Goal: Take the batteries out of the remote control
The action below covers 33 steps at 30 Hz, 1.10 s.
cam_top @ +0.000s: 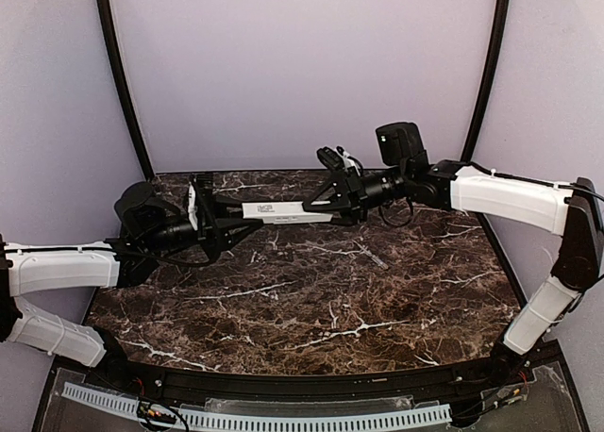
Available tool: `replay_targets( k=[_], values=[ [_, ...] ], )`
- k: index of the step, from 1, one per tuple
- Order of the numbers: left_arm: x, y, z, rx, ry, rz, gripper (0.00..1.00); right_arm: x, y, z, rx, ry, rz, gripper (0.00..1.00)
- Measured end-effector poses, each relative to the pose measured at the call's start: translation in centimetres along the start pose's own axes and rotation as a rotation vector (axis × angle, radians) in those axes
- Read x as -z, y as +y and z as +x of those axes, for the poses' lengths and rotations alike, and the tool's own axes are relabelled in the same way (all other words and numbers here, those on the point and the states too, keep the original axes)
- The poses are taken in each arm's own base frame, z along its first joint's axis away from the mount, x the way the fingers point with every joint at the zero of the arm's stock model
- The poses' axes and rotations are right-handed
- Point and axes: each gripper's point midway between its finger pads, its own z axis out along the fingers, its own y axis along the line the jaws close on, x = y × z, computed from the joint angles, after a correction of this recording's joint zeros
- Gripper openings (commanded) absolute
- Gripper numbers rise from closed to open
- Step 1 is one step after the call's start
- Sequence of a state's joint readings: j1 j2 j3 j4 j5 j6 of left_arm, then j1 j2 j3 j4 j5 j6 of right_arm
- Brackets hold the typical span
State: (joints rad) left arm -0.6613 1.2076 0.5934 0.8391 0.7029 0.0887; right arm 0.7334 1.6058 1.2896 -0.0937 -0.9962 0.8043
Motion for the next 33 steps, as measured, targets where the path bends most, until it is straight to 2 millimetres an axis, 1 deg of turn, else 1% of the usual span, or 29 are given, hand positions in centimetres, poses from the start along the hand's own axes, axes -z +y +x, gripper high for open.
replay_targets(
  k=[3, 15, 18, 21, 28, 30, 33],
  values=[
    [0.0, 0.0, -0.2, -0.005, -0.006, 0.003, 0.0, 0.0, 0.0, 0.0, -0.004, -0.001, -0.003, 0.4],
    [0.1, -0.6, -0.8, -0.024, -0.024, 0.029, 0.0, 0.2, 1.0, 0.1, 0.024, 0.011, -0.061, 0.28],
    [0.1, -0.6, -0.8, -0.024, -0.025, 0.033, 0.0, 0.2, 1.0, 0.2, 0.024, 0.012, -0.069, 0.28],
    [0.1, -0.7, -0.8, -0.025, -0.026, 0.036, 0.0, 0.2, 1.0, 0.3, 0.025, 0.013, -0.075, 0.34],
    [0.1, -0.5, -0.8, -0.013, -0.027, 0.024, 0.0, 0.0, 1.0, 0.4, 0.024, 0.01, -0.07, 0.63],
    [0.1, -0.4, -0.8, -0.008, -0.026, 0.02, 0.0, 0.0, 1.0, 0.4, 0.031, 0.01, -0.07, 0.65],
    [0.1, -0.4, -0.8, -0.003, -0.026, 0.019, 0.0, 0.0, 0.9, 0.4, 0.029, 0.009, -0.065, 0.65]
  ],
)
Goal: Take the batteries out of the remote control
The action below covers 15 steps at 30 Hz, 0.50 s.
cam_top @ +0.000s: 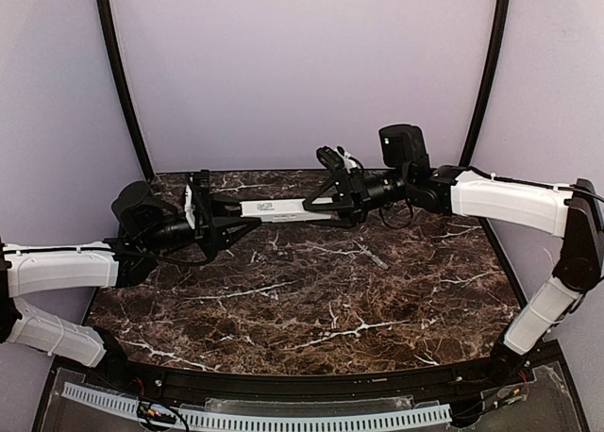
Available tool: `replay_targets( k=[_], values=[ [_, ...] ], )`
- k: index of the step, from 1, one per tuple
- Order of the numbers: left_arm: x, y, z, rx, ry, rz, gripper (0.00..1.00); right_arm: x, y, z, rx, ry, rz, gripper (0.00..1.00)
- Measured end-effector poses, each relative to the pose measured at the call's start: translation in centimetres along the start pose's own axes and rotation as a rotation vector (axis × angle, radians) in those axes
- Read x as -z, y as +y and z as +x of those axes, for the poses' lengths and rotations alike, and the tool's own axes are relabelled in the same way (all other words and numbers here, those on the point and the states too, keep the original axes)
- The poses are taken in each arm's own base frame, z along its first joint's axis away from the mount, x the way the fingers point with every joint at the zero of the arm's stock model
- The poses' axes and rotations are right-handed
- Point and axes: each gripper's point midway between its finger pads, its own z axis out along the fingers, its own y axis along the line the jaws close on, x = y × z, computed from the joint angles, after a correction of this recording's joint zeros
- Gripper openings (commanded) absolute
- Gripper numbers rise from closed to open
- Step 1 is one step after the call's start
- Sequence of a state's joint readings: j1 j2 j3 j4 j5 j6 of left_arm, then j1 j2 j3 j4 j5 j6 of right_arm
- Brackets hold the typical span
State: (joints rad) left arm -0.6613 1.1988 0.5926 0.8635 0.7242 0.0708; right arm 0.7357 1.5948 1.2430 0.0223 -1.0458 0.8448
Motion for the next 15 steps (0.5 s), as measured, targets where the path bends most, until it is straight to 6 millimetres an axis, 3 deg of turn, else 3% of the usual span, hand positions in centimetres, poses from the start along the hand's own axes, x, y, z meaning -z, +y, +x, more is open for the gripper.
replay_targets(
  k=[5, 15],
  values=[
    [0.0, 0.0, 0.0, 0.002, 0.0, 0.0, 0.0, 0.2, -0.7, 0.1, -0.01, -0.001, 0.024, 0.61],
    [0.0, 0.0, 0.1, 0.005, 0.004, 0.0, 0.0, 1.2, -1.2, -0.2, -0.011, -0.029, 0.067, 0.45]
  ],
)
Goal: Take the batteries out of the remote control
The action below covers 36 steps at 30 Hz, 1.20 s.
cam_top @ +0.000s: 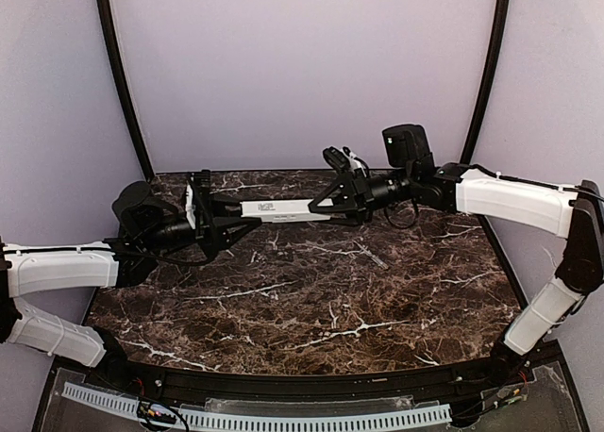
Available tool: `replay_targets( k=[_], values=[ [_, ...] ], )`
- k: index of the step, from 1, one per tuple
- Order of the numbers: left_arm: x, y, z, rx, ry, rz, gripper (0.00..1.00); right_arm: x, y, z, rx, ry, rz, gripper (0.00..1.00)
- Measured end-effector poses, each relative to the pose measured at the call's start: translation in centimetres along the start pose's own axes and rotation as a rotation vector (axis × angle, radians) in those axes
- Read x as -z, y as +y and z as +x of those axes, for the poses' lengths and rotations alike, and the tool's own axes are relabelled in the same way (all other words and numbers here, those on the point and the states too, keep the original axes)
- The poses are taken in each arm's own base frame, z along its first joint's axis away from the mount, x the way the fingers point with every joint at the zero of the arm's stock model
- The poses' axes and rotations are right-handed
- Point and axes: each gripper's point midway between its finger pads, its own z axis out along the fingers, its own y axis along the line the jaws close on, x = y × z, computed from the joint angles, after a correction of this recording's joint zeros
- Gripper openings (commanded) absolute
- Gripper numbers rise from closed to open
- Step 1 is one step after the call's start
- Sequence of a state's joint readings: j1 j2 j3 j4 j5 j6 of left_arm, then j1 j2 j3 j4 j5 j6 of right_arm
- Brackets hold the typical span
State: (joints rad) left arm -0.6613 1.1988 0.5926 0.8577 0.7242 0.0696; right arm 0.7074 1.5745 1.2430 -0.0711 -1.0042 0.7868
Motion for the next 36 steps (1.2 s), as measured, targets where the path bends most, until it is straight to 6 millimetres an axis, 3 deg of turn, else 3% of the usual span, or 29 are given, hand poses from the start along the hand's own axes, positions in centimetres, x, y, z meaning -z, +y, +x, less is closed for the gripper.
replay_targets(
  k=[6, 14, 24, 36],
  values=[
    [0.0, 0.0, 0.3, 0.004, 0.011, 0.001, 0.0, 0.1, -0.2, 0.1, -0.004, 0.0, 0.011, 0.38],
    [0.0, -0.2, 0.0, -0.015, 0.0, 0.006, 0.0, 0.7, 0.6, 0.4, 0.004, -0.002, 0.014, 0.39],
    [-0.1, -0.4, 0.0, -0.006, 0.0, 0.008, 0.0, 1.5, -0.2, 0.7, 0.011, -0.028, 0.055, 0.54],
    [-0.1, -0.4, 0.0, -0.003, -0.001, 0.008, 0.0, 2.1, -0.3, 0.9, 0.007, -0.037, 0.082, 0.6]
  ],
)
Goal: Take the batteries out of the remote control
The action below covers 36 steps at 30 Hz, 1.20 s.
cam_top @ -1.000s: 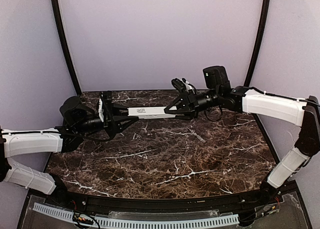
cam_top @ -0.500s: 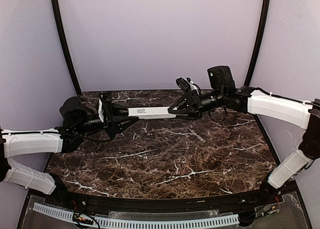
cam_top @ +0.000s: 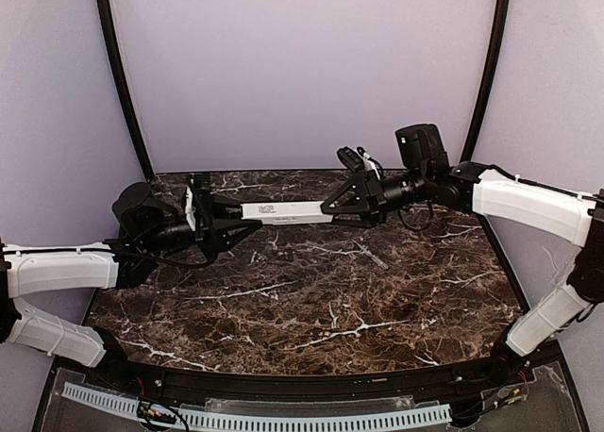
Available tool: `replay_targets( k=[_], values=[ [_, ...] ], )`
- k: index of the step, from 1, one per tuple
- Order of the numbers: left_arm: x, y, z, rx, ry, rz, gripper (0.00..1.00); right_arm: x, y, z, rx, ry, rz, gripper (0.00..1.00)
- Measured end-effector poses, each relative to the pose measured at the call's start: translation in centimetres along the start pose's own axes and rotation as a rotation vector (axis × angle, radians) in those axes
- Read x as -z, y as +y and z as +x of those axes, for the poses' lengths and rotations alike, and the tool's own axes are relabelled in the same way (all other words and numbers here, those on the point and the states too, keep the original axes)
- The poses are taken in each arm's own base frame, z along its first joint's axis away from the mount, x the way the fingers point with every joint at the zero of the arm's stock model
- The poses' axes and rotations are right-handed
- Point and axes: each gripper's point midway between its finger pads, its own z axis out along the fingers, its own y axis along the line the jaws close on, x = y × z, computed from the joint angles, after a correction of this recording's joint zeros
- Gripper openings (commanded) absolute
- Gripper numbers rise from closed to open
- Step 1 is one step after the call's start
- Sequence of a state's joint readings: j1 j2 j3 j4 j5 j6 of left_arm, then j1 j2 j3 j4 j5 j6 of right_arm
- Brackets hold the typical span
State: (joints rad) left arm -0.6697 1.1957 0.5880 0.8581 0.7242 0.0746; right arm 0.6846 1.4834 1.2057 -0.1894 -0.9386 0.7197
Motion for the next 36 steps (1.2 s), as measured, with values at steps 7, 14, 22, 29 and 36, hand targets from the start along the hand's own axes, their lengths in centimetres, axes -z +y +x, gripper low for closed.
replay_targets(
  k=[7, 14, 22, 29, 36],
  values=[
    [0.0, 0.0, 0.0, -0.001, 0.0, 0.0, 0.0, 0.5, 0.6, 0.2, 0.009, -0.002, 0.002, 0.61],
    [0.0, 0.0, 0.0, -0.001, 0.0, 0.001, 0.0, 0.8, 0.8, 0.5, 0.014, -0.003, 0.014, 0.6],
    [0.0, -0.3, 0.0, 0.0, -0.001, 0.016, 0.0, 0.9, 0.6, 0.6, 0.012, 0.001, 0.024, 0.54],
    [0.0, -0.4, 0.0, 0.002, 0.001, 0.025, 0.0, 1.0, 1.0, 0.4, 0.015, 0.0, 0.023, 0.47],
    [0.0, -0.5, 0.5, 0.005, 0.018, 0.027, 0.0, 1.2, 1.2, 0.2, 0.021, -0.002, 0.026, 0.41]
  ],
)
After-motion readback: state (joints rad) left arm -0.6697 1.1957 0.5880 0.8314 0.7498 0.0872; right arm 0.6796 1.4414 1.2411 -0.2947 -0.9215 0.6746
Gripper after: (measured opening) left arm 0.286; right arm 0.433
